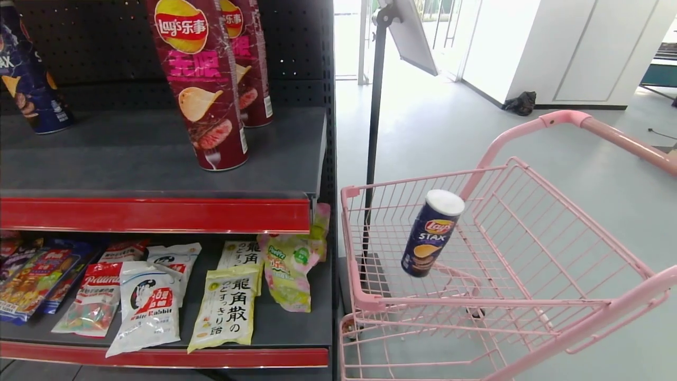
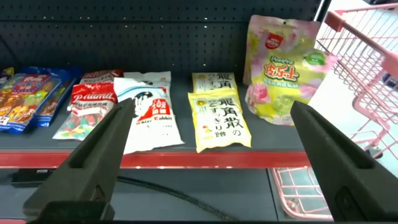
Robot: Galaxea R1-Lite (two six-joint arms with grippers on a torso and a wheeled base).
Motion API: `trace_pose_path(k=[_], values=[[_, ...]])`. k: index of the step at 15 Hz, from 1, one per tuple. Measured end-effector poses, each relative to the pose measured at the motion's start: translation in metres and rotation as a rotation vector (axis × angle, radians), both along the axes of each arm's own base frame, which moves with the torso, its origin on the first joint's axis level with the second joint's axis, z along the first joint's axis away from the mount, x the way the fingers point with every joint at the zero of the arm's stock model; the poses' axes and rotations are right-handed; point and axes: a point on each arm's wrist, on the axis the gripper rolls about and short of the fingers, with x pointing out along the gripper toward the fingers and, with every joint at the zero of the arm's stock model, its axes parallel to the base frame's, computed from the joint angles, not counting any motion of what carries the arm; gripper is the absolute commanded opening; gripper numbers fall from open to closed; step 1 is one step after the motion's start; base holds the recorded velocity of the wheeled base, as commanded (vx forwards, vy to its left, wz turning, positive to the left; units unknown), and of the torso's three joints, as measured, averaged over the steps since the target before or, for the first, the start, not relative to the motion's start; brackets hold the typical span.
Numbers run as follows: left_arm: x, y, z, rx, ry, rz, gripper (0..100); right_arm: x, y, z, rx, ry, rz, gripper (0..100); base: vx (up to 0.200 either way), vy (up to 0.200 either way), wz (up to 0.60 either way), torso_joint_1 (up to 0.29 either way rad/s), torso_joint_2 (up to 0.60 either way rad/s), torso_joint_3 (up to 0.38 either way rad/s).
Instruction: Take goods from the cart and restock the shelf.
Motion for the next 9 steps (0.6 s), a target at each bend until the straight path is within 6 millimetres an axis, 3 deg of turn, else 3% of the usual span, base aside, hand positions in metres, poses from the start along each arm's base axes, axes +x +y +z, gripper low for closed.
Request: trace_pose_path(k=[9], values=[[0.0000, 0.0000, 0.0000, 0.000, 0.000, 0.000, 100, -0.0007, 0.0008, 0.0032, -0.009, -0.004, 0.044, 100, 0.000, 0.000, 0.00, 0.000, 0.00, 0.000]])
